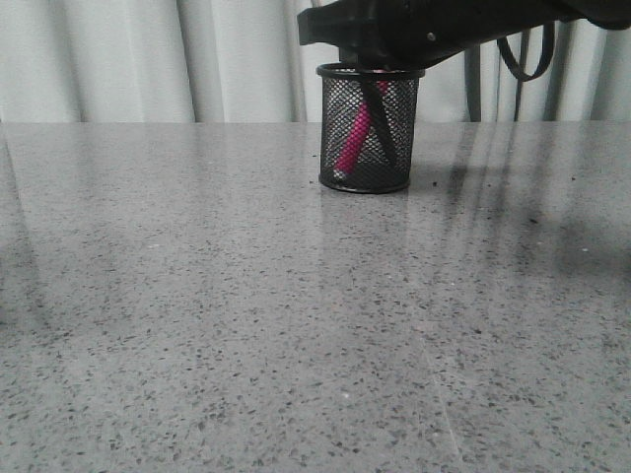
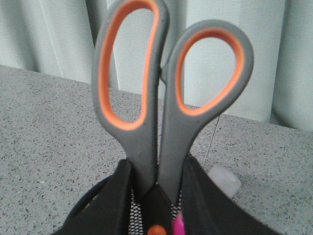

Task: Put pen and scissors into bin
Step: 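Lower the scissors blades-first into the mesh cup with the right gripper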

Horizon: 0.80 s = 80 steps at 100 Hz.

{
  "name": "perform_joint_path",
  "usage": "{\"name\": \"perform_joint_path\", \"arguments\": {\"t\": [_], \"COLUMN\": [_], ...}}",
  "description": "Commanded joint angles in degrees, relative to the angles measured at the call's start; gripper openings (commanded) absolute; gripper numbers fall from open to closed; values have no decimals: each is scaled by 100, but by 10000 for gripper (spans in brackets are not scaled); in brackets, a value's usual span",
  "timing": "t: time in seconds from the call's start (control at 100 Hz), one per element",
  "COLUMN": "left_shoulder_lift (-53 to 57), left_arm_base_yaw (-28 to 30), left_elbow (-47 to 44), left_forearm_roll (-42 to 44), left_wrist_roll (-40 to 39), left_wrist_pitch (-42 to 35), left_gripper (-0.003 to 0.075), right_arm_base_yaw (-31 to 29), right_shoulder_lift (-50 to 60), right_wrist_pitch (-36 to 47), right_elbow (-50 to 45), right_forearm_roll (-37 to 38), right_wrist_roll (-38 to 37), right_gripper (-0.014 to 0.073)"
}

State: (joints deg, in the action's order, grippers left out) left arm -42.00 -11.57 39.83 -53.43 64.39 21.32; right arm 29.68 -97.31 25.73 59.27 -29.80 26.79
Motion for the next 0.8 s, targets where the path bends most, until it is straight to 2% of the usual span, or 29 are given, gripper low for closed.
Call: {"name": "perform_joint_path", "arguments": {"t": [0.0, 0.08, 0.15, 0.44, 0.64, 0.79], "left_shoulder_lift": [33, 33, 33, 33, 33, 33], "left_arm_base_yaw": [16, 16, 16, 16, 16, 16], "left_elbow": [148, 148, 148, 148, 148, 148], "left_forearm_roll": [-196, -196, -196, -196, -196, -196], "left_wrist_roll": [-60, -60, -60, -60, -60, -60], "left_wrist_pitch": [-244, -244, -244, -244, -244, -244], "left_gripper": [-19, -19, -19, -19, -19, -19], "right_arm_base_yaw": [-4, -4, -4, -4, -4, -4], "right_shoulder_lift": [260, 260, 260, 260, 260, 260], "right_wrist_pitch": [357, 354, 354, 341, 341, 341], "right_elbow": [134, 134, 134, 134, 134, 134], "right_forearm_roll": [109, 109, 109, 109, 109, 109], "right_wrist_roll": [-9, -9, -9, -9, -9, -9], "right_gripper": [69, 161, 197, 199, 270, 279]}}
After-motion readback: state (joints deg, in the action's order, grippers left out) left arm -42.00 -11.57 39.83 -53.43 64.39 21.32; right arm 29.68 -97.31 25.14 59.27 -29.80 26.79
